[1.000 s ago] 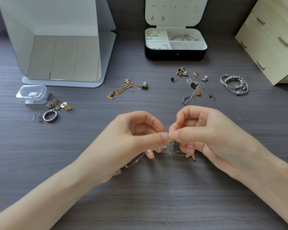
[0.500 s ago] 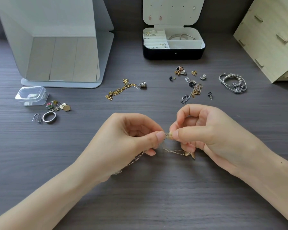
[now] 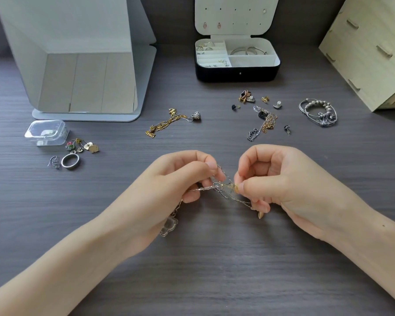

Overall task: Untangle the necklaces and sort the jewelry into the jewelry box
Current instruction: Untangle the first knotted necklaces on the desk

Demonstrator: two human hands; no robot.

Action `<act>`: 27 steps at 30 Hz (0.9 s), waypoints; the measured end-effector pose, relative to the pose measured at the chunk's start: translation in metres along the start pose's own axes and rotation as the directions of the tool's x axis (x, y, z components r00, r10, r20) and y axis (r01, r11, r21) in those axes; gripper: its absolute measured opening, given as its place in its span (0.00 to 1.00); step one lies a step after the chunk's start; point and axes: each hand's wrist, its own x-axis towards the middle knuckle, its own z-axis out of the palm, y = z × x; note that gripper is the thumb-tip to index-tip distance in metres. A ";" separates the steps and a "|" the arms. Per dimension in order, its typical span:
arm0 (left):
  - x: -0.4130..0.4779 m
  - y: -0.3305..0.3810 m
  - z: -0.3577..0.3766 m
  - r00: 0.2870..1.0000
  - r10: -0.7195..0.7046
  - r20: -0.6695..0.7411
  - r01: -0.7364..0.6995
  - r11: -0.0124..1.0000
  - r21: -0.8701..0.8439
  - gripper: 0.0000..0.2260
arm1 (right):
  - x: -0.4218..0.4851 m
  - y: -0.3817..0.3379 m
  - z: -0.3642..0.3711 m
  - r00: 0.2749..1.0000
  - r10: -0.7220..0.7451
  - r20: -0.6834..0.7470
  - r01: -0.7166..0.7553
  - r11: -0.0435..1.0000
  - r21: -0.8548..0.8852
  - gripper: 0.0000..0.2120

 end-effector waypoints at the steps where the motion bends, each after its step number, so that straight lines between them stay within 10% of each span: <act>1: 0.000 0.000 0.000 1.000 -0.003 0.008 0.003 1.000 -0.014 0.06 | 0.000 0.000 0.000 1.000 0.002 -0.001 -0.002 1.000 0.003 0.07; 8: 0.002 -0.003 0.000 0.999 0.035 0.016 -0.035 0.998 0.044 0.05 | -0.001 -0.003 0.003 1.000 -0.007 0.010 0.007 1.000 0.004 0.13; 19: 0.006 -0.013 0.005 0.923 0.361 -0.136 -0.214 0.773 0.596 0.04 | -0.001 -0.005 0.004 1.000 0.007 0.007 -0.007 0.999 0.032 0.13; 27: 0.007 -0.012 0.004 0.930 0.331 -0.158 -0.212 0.837 0.505 0.21 | -0.002 -0.007 0.001 1.000 0.008 -0.018 -0.007 0.998 0.059 0.13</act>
